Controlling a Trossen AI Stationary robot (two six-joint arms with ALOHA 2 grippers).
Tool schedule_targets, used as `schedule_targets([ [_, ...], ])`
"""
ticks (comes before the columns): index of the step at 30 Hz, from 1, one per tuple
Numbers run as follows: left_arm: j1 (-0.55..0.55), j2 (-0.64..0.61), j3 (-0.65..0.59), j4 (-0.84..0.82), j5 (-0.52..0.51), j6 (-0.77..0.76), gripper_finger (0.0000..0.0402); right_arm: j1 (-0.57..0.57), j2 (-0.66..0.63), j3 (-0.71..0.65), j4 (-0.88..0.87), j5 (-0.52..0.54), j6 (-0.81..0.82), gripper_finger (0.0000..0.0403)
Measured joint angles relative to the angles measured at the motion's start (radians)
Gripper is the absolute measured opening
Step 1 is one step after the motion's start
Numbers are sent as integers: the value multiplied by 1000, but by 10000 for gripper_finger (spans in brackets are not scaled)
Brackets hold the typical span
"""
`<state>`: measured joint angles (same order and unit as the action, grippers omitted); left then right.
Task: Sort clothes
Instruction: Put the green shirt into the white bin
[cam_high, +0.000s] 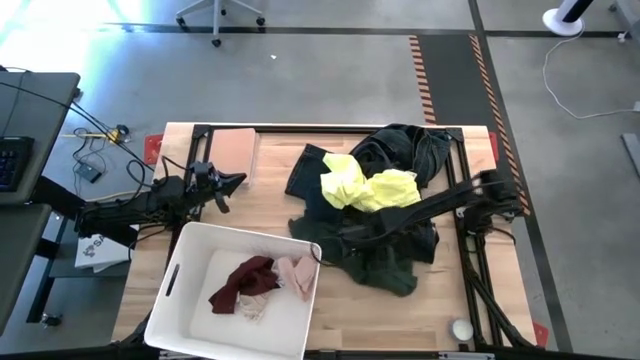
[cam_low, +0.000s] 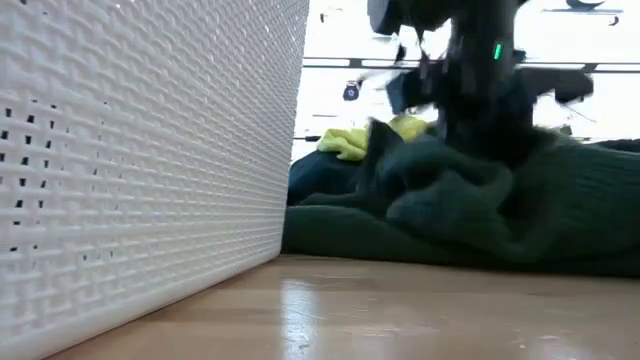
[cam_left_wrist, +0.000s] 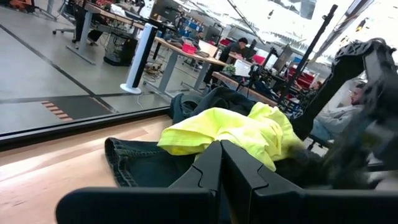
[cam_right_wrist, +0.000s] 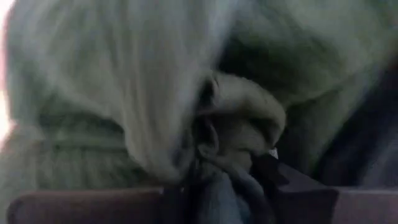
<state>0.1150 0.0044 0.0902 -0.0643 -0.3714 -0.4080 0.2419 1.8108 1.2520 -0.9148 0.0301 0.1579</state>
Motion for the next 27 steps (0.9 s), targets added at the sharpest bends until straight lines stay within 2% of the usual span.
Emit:
schedule_targets([
  [4, 0, 0, 0, 0, -1, 0, 5, 9, -137, 3, -28, 164, 60, 77],
  [10, 0, 0, 0, 1, -2, 0, 5, 7, -325, 4, 59, 461, 100, 77],
  [14, 0, 0, 0, 2, -5, 0, 5, 7, -432, 5, 228, 705, 35, 76],
  [16, 0, 0, 0, 2, -12, 0, 5, 0, -456, 6, 402, 740, -90, 76],
  [19, 0, 0, 0, 10, -16, 0, 5, -1, -448, 7, 748, 650, -334, 76],
  [22, 0, 0, 0, 12, -16, 0, 5, 0, -406, 8, 1127, 438, -533, 76],
  [24, 0, 0, 0, 12, -15, 0, 5, 0, -369, 9, 1320, 272, -589, 76],
  [27, 0, 0, 0, 12, -12, 0, 5, -1, -311, 9, 1530, 49, -585, 76],
])
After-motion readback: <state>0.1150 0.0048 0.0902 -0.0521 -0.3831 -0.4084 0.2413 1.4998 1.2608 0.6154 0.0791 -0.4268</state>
